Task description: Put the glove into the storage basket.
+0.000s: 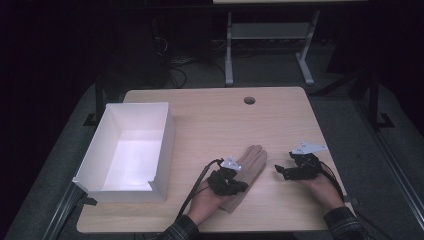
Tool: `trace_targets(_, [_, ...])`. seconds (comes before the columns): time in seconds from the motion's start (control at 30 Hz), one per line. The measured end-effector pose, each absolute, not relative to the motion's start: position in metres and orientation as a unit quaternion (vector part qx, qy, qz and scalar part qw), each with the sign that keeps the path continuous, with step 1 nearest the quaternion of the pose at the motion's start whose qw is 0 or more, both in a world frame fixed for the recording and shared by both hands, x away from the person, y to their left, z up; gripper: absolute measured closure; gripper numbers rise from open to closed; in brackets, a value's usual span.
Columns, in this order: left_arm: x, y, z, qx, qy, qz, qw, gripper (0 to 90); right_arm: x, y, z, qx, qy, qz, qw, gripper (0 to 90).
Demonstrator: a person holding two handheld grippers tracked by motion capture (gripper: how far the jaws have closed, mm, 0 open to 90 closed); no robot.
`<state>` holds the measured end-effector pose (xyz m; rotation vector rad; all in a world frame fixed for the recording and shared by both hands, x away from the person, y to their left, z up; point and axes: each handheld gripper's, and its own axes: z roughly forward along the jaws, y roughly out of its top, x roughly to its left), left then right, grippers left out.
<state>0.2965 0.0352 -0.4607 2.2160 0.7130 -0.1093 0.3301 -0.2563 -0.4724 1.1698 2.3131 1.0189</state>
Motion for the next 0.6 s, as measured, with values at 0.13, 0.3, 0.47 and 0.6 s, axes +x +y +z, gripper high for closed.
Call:
trace_targets(0.13, [0.295, 0.039, -0.460, 0.878, 0.280, -0.033, 0.386, 87.6, 0.332, -0.255, -0.476, 0.417, 0.816, 0.351, 0.191, 18.0])
trace_targets(0.3, [0.294, 0.047, -0.459, 0.882, 0.280, -0.024, 0.378, 88.1, 0.333, -0.257, -0.480, 0.416, 0.818, 0.345, 0.196, 15.3])
trace_targets(0.47, [0.294, 0.066, -0.458, 0.884, 0.288, -0.020, 0.368, 88.7, 0.335, -0.257, -0.481, 0.423, 0.814, 0.352, 0.189, 14.0])
trace_targets(0.6, [0.294, 0.081, -0.456, 0.887, 0.290, -0.020, 0.360, 88.8, 0.336, -0.258, -0.482, 0.425, 0.813, 0.354, 0.182, 14.0])
